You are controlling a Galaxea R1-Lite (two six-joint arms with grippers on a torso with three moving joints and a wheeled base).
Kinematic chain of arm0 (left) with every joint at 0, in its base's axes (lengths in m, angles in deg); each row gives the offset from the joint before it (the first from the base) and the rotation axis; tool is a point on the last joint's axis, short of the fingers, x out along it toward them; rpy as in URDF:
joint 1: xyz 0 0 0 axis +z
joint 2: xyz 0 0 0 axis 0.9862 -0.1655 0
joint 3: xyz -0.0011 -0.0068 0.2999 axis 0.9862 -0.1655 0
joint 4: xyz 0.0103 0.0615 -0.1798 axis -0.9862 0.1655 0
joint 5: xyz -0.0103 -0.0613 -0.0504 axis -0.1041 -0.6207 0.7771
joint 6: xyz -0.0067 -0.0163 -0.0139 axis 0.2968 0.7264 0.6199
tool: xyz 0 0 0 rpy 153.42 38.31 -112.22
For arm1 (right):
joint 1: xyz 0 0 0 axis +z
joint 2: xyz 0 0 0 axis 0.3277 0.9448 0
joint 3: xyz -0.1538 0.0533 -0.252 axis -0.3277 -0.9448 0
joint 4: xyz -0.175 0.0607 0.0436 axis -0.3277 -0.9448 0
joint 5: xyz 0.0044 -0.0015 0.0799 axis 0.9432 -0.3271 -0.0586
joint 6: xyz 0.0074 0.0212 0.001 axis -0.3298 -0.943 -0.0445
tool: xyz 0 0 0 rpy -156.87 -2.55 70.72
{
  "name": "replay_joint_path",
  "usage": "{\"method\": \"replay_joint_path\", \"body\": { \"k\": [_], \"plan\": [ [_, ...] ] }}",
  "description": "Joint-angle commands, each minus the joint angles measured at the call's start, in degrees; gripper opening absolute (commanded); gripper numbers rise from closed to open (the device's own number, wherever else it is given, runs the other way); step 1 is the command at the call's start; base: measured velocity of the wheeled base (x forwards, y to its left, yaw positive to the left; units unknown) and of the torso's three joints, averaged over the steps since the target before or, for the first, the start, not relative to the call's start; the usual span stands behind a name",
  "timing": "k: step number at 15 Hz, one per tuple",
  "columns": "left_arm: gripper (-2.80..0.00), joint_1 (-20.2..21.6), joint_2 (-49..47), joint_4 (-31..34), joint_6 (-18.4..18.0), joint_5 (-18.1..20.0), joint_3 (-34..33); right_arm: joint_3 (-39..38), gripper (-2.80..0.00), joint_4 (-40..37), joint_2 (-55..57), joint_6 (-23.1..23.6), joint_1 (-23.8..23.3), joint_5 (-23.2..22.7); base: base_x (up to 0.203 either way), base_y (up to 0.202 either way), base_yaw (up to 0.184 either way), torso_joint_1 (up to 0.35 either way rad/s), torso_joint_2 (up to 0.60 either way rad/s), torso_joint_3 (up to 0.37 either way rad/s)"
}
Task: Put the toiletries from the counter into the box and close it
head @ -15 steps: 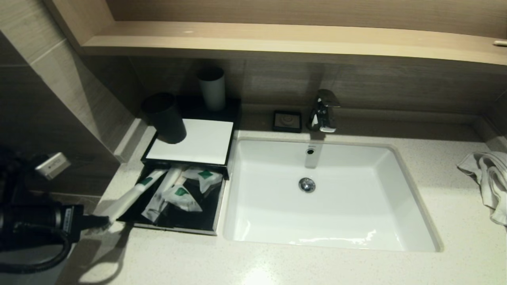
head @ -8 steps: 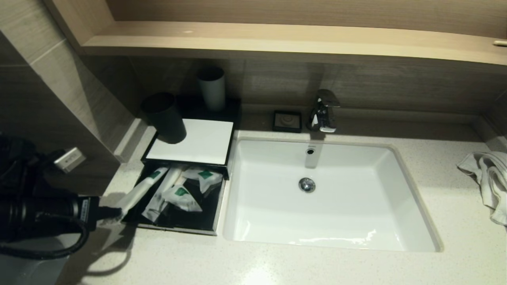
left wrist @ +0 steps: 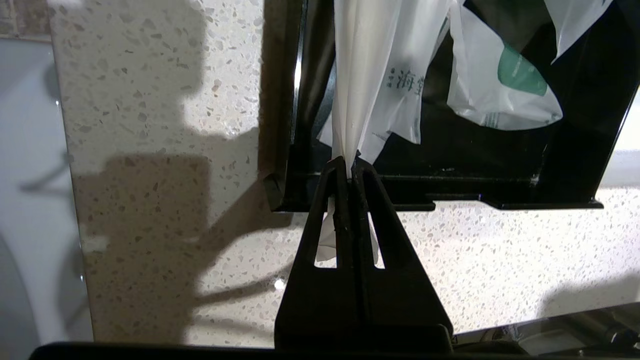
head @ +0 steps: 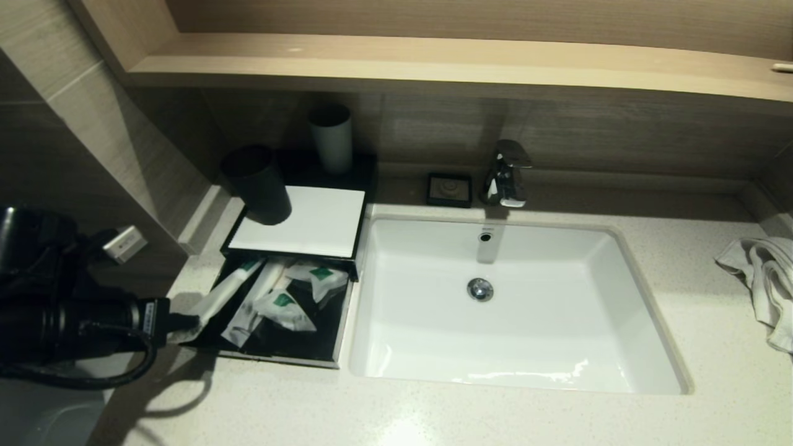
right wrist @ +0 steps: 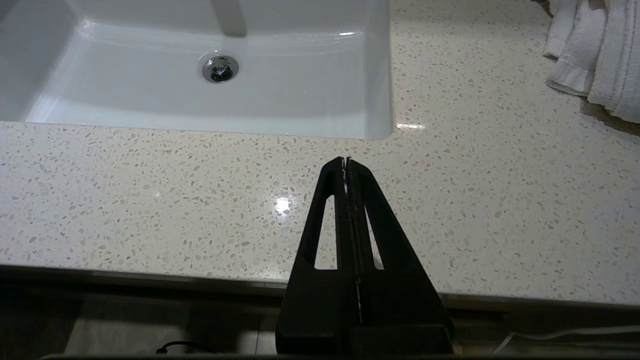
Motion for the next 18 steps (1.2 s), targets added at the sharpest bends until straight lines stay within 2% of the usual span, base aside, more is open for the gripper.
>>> {"method": "replay_joint_path", "body": {
  "k": [1, 5, 12, 18],
  "plan": [
    [-2.8, -1.05, -0.72, -1.69, 1.12, 0.03, -0.07, 0.0, -2.8, 0.01, 0.0, 0.02, 0.01, -0.01, 0.0, 0.0, 0.0, 0.0, 0.0, 0.0],
    [-2.8, -3.2, -1.91, -2.33, 1.74, -1.46, -0.06, 0.0, -2.8, 0.01, 0.0, 0.02, 0.02, -0.01, 0.0, 0.0, 0.0, 0.0, 0.0, 0.0],
    [-2.8, -3.36, -4.53, -6.0, 2.16, -2.16, 0.99, 0.0, -2.8, 0.01, 0.0, 0.02, 0.02, -0.01, 0.0, 0.0, 0.0, 0.0, 0.0, 0.0],
    [-2.8, -4.14, -5.75, -6.36, 2.16, -2.25, 0.82, 0.0, -2.8, 0.01, 0.0, 0.02, 0.02, -0.01, 0.0, 0.0, 0.0, 0.0, 0.0, 0.0]
  ]
}}
